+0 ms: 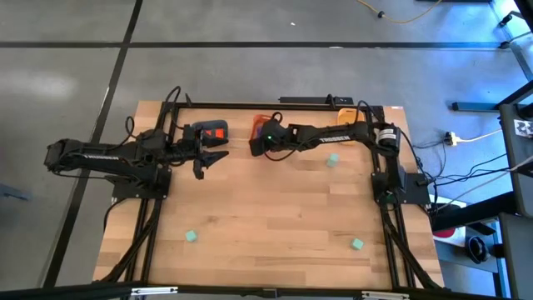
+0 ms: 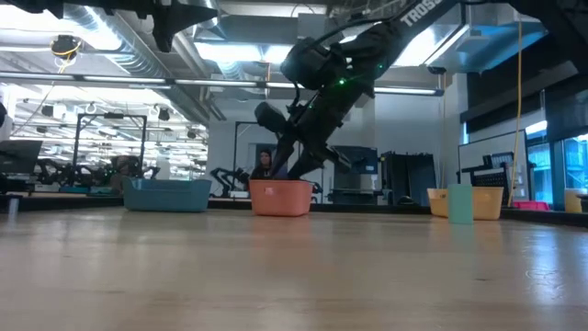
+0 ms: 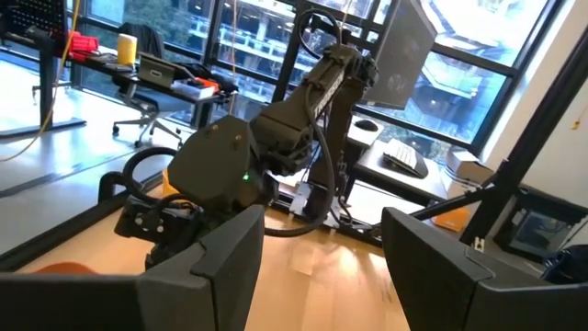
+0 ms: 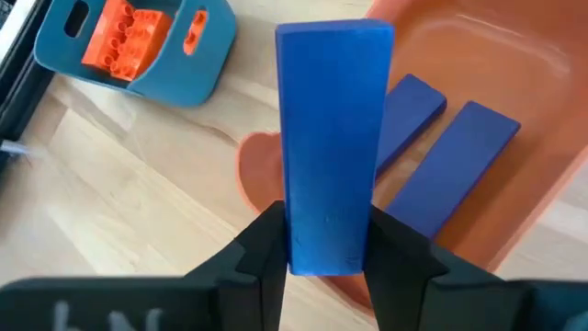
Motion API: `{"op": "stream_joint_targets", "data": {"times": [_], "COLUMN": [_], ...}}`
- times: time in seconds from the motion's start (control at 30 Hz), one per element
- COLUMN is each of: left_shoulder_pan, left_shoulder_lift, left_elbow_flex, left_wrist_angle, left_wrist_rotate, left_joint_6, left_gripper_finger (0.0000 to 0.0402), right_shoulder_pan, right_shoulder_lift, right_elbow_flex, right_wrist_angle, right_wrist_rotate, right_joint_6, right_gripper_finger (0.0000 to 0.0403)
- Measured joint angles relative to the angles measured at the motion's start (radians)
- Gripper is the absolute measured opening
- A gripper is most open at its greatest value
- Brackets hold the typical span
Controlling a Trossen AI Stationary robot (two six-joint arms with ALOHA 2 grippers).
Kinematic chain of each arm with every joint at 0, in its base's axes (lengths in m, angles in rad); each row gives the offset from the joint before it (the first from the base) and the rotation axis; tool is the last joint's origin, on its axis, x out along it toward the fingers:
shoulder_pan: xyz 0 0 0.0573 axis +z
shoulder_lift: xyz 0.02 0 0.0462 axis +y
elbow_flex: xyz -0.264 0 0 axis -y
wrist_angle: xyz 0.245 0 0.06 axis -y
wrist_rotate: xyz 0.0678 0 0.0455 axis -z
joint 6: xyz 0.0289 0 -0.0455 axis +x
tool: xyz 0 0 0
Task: Sort & place blocks by color
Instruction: Put the violet block into the orange bin
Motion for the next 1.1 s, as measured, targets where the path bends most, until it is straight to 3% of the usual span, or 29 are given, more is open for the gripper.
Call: {"op": "stream_joint_targets", "data": {"times": [1.1], "left_shoulder_pan": [0.0], "left_shoulder_lift": [0.0], "left_elbow_flex": [0.0], "left_wrist_angle": [0.001], "left_wrist_rotate": [0.0], "left_joint_6": [0.0], "left_gripper_finger": [0.0211], "right_shoulder_pan": [0.005], "right_shoulder_lift": [0.011], "right_elbow_flex": [0.0], "right_wrist_angle": [0.015], "right_wrist_rotate": [0.042], "right_joint_6": [0.054], "right_gripper_finger": [0.0133]}}
